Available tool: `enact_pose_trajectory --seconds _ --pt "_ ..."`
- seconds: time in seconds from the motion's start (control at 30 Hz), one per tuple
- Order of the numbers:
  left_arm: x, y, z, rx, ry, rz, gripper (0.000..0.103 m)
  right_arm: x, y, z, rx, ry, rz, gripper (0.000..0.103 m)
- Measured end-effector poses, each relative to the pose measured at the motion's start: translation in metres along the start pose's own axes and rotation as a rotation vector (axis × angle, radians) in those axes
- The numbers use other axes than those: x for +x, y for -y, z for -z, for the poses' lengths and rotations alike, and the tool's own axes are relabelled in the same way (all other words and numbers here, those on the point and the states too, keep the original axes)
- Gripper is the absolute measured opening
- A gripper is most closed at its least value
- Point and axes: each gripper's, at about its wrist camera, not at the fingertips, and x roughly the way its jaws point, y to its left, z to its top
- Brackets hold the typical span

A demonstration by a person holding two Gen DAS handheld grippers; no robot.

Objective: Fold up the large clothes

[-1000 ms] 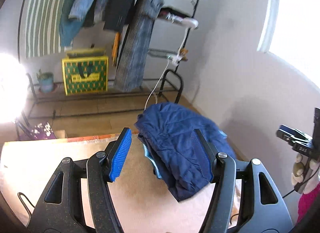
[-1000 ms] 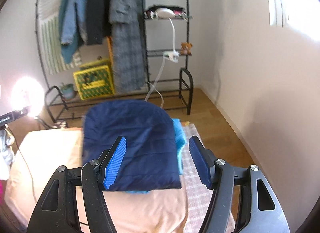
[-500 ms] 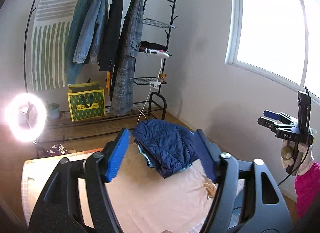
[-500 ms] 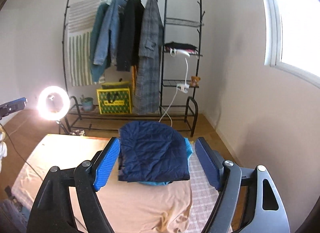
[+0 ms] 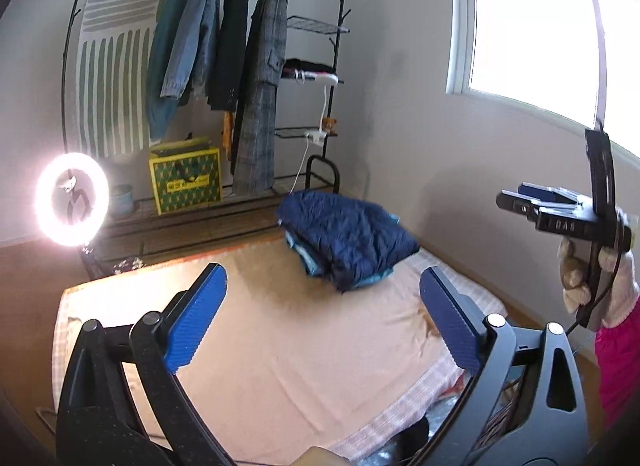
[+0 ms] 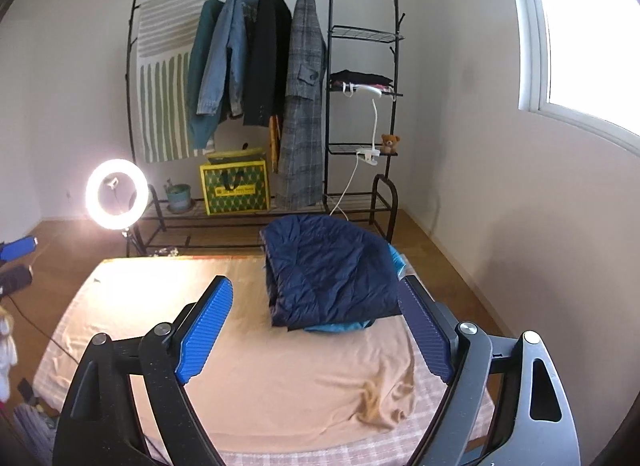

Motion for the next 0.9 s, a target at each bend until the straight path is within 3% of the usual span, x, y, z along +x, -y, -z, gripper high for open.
enact_pose_trajectory --seconds 0.33,0.73,0.9 --pt "0.034 0.003 0.054 -0.006 -0.047 -0.039 0.099 0.037 -0.029 0.037 -0.003 -0.009 0.002 0.086" --pt "0.073 0.0 0.085 0.007 -0.065 -0.12 0.103 0.085 -0.03 0.086 0.076 -0.047 0.004 0.086" --pt "0.096 -0.009 0.099 0.015 -0.115 -0.165 0.103 0.104 -0.027 0.102 0.109 -0.053 0.017 0.086"
